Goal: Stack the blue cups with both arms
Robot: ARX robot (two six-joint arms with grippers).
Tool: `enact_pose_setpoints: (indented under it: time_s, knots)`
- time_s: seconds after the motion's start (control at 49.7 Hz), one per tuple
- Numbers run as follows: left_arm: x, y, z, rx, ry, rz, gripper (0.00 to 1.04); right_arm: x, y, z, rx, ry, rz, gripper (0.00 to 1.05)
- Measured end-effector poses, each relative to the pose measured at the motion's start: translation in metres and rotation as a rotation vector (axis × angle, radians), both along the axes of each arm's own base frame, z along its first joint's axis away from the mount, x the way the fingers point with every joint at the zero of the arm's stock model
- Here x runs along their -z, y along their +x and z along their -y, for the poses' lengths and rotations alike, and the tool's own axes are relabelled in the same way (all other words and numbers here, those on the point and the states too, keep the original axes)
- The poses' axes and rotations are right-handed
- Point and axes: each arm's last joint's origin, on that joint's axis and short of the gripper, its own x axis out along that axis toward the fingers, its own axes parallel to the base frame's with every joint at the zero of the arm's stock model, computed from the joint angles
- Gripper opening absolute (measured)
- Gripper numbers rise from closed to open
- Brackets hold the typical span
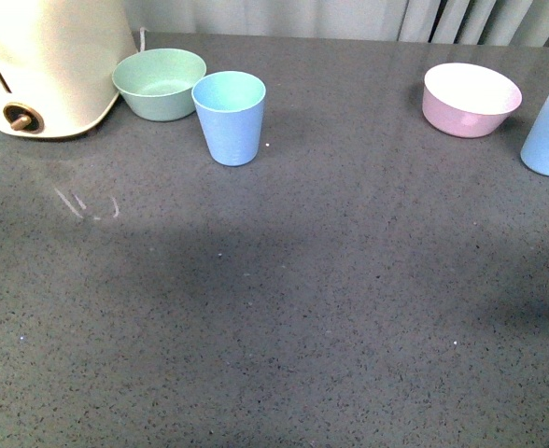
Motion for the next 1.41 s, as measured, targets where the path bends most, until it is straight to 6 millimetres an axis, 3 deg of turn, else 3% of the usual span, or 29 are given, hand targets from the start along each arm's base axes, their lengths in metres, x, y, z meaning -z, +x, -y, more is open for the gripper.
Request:
enact_pose_setpoints:
  time_s: [0.181, 0.342, 0.584, 0.986, 1.409]
  knots:
    - [0.001, 0.055, 0.02, -0.004, 0.015, -0.069, 0.96, 0.0, 0.0, 0.0, 0.0, 0.0, 0.0, 0.96]
    - [0.006, 0.112, 0.055, -0.003, 0.063, -0.123, 0.96, 0.0, 0.0, 0.0, 0.0, 0.0, 0.0, 0.96]
    - [0.015, 0.168, 0.097, -0.027, 0.132, -0.168, 0.96, 0.0, 0.0, 0.0, 0.0, 0.0, 0.0, 0.96]
    - [0.028, 0.208, 0.137, -0.065, 0.224, -0.213, 0.96, 0.0, 0.0, 0.0, 0.0, 0.0, 0.0, 0.96]
    - [0.048, 0.234, 0.152, -0.144, 0.321, -0.275, 0.96, 0.0, 0.0, 0.0, 0.0, 0.0, 0.0, 0.96]
